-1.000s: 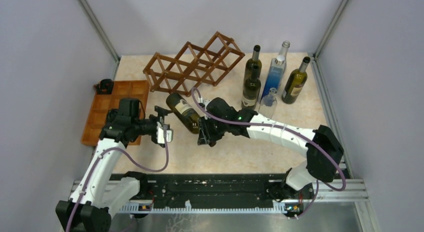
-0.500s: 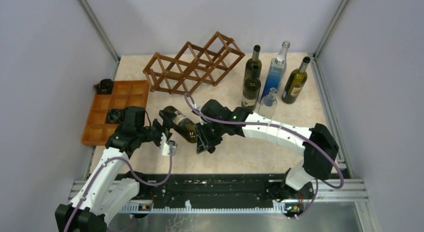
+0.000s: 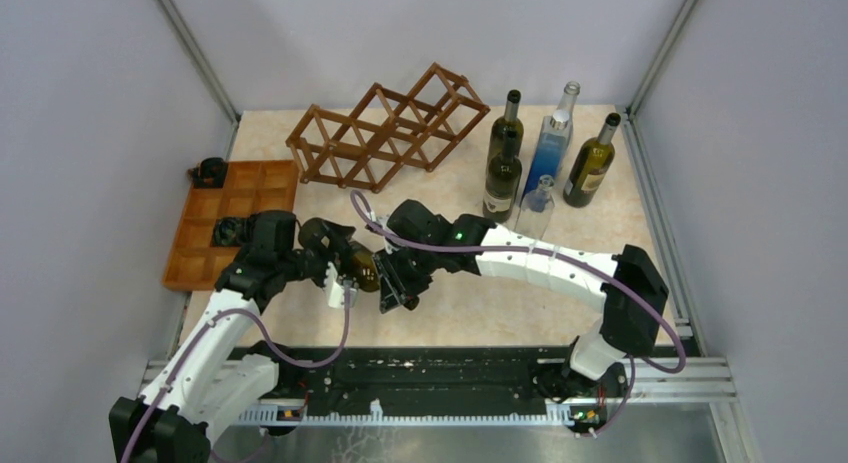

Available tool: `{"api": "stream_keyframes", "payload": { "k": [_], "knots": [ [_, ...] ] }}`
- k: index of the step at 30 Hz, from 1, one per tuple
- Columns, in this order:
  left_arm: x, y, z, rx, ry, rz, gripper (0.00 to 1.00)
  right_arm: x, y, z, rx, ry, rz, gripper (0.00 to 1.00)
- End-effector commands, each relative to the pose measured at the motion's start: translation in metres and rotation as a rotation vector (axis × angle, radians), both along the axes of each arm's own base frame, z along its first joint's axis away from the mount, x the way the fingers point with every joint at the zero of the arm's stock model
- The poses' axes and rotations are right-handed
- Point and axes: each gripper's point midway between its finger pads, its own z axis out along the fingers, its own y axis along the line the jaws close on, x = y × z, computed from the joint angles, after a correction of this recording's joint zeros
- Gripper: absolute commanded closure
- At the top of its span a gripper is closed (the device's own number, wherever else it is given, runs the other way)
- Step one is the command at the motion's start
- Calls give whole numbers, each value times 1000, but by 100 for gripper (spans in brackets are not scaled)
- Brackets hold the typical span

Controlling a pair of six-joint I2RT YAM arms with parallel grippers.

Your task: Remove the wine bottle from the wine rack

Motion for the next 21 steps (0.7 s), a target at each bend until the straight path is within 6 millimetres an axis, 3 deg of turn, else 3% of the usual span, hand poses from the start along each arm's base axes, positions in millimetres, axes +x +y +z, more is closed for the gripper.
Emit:
{"api": "stream_keyframes", "payload": {
  "k": [1, 4, 9, 13, 21],
  "knots": [
    [-2, -8, 13, -60, 25, 0, 98, 24, 28, 70, 220, -200, 5, 67],
    [-4, -11, 19, -123, 66, 30, 100, 46, 14, 69, 172, -243, -107, 33],
    [-10, -17, 20, -249, 283, 149, 100, 80, -16, 90, 199, -360, -352, 3],
    [-18, -25, 18, -355, 539, 265, 100, 90, -32, 125, 330, -427, -479, 1],
    [-30, -45, 33, -514, 826, 335, 100, 100, -50, 148, 458, -471, -629, 1]
  ]
}}
